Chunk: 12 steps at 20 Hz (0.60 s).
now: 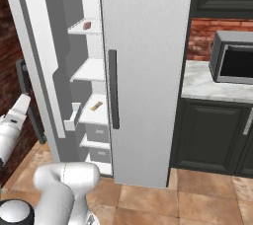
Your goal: There's a steak in the fridge that needs to be moved to the freezer for freezing. Pick up the steak from the fridge, place it on any shelf in the freezer, and close the fridge and freezer doors when done.
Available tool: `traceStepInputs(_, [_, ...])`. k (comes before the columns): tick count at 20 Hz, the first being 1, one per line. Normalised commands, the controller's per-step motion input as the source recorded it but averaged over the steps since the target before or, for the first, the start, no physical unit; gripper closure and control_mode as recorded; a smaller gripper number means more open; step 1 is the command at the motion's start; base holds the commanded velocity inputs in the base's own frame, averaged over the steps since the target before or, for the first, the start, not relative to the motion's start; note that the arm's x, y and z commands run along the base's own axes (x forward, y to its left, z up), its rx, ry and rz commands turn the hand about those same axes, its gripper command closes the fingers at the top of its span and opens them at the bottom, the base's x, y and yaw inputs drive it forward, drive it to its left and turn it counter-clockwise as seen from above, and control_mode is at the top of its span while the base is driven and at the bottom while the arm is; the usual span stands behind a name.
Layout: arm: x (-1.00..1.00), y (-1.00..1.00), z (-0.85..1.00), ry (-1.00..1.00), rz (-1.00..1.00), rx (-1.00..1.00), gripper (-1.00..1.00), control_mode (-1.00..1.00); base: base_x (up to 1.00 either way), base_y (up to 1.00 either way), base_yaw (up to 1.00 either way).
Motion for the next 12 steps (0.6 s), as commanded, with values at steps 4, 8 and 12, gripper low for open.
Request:
traceStepInputs(4, [0.0,1.0,0.26,0.23,-0.21,-0.41,-1.0,-1.0,0.0,0.0,0.0])
traceStepInputs(8, [0.0,1.0,0.05,0.33,-0.21,-0.43,-1.0,-1.0,0.0,0.0,0.0])
traceStepInputs(12, [0.01,1.0,0.0,0.13,-0.24,-0.25,-1.0,-1.0,0.0,0.0,0.0])
